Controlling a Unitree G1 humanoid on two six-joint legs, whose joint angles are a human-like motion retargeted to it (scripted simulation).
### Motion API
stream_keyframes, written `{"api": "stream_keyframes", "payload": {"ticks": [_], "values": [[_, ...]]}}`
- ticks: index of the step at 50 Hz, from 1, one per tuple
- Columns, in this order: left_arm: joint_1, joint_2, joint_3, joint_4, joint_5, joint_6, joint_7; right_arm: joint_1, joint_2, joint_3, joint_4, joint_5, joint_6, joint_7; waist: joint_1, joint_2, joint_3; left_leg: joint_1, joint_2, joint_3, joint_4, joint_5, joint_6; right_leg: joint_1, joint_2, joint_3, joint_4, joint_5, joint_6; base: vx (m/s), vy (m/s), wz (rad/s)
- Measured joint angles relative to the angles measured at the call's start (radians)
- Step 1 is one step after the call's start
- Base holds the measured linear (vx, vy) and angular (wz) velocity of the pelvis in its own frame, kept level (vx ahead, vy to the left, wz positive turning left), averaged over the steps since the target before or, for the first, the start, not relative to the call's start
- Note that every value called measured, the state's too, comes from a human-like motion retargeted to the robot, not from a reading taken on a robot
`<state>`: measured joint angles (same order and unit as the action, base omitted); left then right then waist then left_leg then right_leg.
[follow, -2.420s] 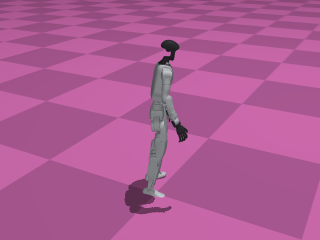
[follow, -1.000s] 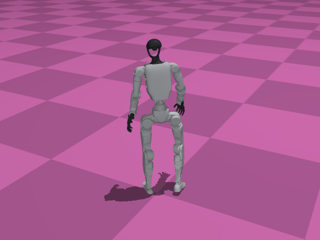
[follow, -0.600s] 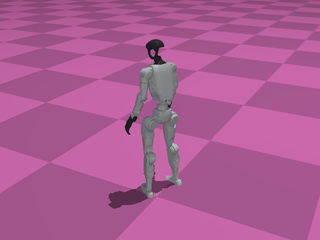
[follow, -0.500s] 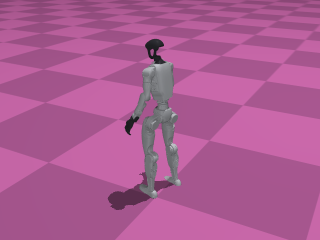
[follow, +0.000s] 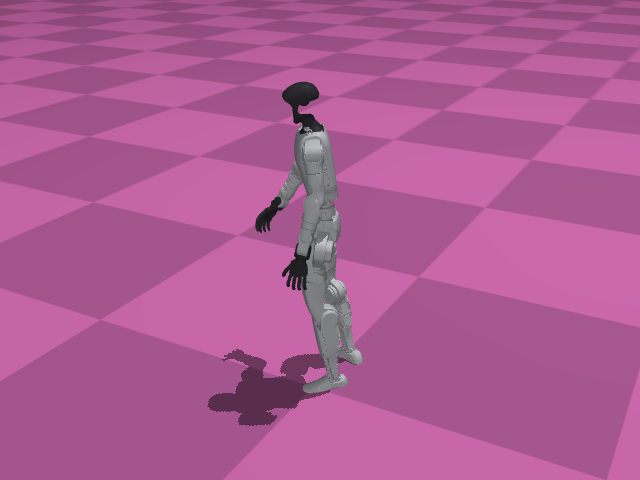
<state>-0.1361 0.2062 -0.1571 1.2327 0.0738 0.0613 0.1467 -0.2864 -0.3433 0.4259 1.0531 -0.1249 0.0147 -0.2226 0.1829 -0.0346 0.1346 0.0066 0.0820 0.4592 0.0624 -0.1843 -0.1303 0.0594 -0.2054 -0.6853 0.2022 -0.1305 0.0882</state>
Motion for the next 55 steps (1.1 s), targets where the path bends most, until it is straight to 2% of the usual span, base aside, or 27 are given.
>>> {"api": "stream_keyframes", "payload": {"ticks": [2,5,8,12,15,20,23,28,32,35,38,42,47,50,52,55], "values": [[0.005,0.004,-0.012,0.004,0.004,-0.002,0.001,-0.004,-0.001,0.005,-0.004,-0.003,-0.004,0.001,-0.002,0.019,0.013,0.011,0.014,-0.037,0.003,-0.004,-0.003,-0.017,-0.01,0.018,0.093,-0.009,-0.053,0.04,0.14,0.89],[0.01,0.013,-0.029,0.009,0.007,-0.009,0.007,-0.011,0.002,0.022,-0.002,-0.01,-0.013,-0.002,-0.014,0.039,0.033,0.026,0.026,-0.098,0.012,-0.01,-0.009,-0.081,-0.022,0.137,0.265,-0.034,-0.115,0.05,0.11,0.98],[0.012,0.024,-0.042,0.013,0.005,-0.019,0.015,-0.018,0.009,0.05,0.01,-0.024,-0.021,-0.009,-0.031,0.042,0.047,0.033,0.019,-0.165,0.019,-0.008,-0.01,-0.155,-0.006,0.297,0.38,-0.058,-0.124,0.06,0.06,1.12],[0.005,0.041,-0.052,0.0,0.002,-0.025,0.02,-0.026,0.014,0.087,0.025,-0.038,-0.027,-0.015,-0.05,0.045,0.061,0.035,0.01,-0.257,0.026,-0.003,-0.004,-0.199,0.026,0.427,0.388,-0.084,-0.124,0.07,0.0,1.21],[-0.001,0.053,-0.061,-0.026,-0.002,-0.029,0.025,-0.027,0.013,0.103,0.024,-0.042,-0.026,-0.018,-0.064,0.043,0.071,0.036,-0.004,-0.333,0.025,-0.001,0.005,-0.198,0.054,0.514,0.3,-0.092,-0.11,0.08,-0.05,1.35],[0.004,0.066,-0.088,-0.077,-0.008,-0.05,0.045,-0.005,0.016,0.114,0.017,-0.048,-0.024,-0.031,-0.082,0.013,0.075,0.044,-0.059,-0.466,0.002,0.01,0.02,-0.165,0.121,0.8,0.085,-0.053,-0.011,0.09,-0.11,1.42],[0.005,0.073,-0.095,-0.103,0.007,-0.061,0.044,0.003,0.025,0.116,0.023,-0.051,-0.021,-0.031,-0.07,-0.007,0.071,0.048,-0.09,-0.527,-0.019,0.023,0.023,-0.143,0.125,0.893,0.007,0.006,0.024,0.08,-0.16,1.14],[0.021,0.086,-0.085,-0.15,0.076,-0.076,0.014,0.012,0.033,0.112,0.035,-0.054,-0.029,-0.013,-0.02,-0.009,0.051,0.037,-0.104,-0.612,-0.047,0.046,0.011,-0.12,0.098,0.808,-0.026,0.02,0.02,0.06,-0.18,0.87],[0.04,0.094,-0.075,-0.183,0.116,-0.088,0.001,0.028,0.02,0.105,0.025,-0.055,-0.035,0.004,0.016,-0.008,0.035,0.011,-0.108,-0.643,-0.053,0.052,0.02,-0.106,0.074,0.723,-0.052,0.022,0.048,0.02,-0.18,0.98],[0.038,0.095,-0.07,-0.187,0.118,-0.077,0.002,0.03,0.003,0.097,0.026,-0.052,-0.025,0.011,0.03,-0.015,0.032,-0.021,-0.106,-0.543,-0.022,0.033,0.044,-0.101,0.051,0.653,-0.061,0.023,0.067,-0.01,-0.15,1.22],[0.024,0.09,-0.061,-0.174,0.111,-0.053,0.003,0.021,-0.009,0.082,0.047,-0.048,-0.003,0.012,0.033,-0.03,0.034,-0.053,-0.102,-0.37,0.045,-0.005,0.068,-0.098,0.021,0.578,-0.063,0.02,0.074,-0.02,-0.1,1.35],[0.016,0.079,-0.04,-0.146,0.107,-0.03,-0.004,0.014,-0.013,0.05,0.085,-0.041,0.02,0.012,0.028,-0.05,0.031,-0.075,-0.103,-0.212,0.13,-0.056,0.076,-0.09,-0.009,0.48,-0.073,0.016,0.079,-0.02,-0.04,1.3],[0.035,0.066,-0.013,-0.112,0.106,-0.019,-0.021,0.031,-0.01,0.012,0.097,-0.026,0.024,0.012,0.01,-0.057,0.009,-0.052,-0.079,-0.038,0.134,-0.117,0.046,-0.074,-0.021,0.355,-0.089,0.011,0.082,0.0,0.03,1.29],[0.029,0.06,0.003,-0.083,0.103,-0.011,-0.033,0.04,-0.01,-0.004,0.083,-0.019,0.018,0.016,-0.011,-0.049,-0.003,-0.029,-0.044,0.095,0.097,-0.104,0.019,-0.068,-0.014,0.272,-0.088,0.004,0.079,0.01,0.09,1.39],[0.019,0.053,0.006,-0.058,0.099,-0.008,-0.037,0.046,-0.014,-0.009,0.067,-0.016,0.012,0.023,-0.023,-0.039,-0.003,-0.014,-0.031,0.131,0.06,-0.062,0.004,-0.058,-0.008,0.221,-0.084,-0.001,0.074,0.02,0.12,1.34],[0.012,0.043,-0.008,-0.027,0.086,-0.005,-0.034,0.065,-0.022,-0.012,0.038,-0.009,0.001,0.032,-0.035,-0.022,0.004,-0.001,-0.027,0.086,0.015,-0.02,-0.011,-0.032,-0.003,0.15,-0.067,-0.004,0.058,0.03,0.16,1.28]]}}
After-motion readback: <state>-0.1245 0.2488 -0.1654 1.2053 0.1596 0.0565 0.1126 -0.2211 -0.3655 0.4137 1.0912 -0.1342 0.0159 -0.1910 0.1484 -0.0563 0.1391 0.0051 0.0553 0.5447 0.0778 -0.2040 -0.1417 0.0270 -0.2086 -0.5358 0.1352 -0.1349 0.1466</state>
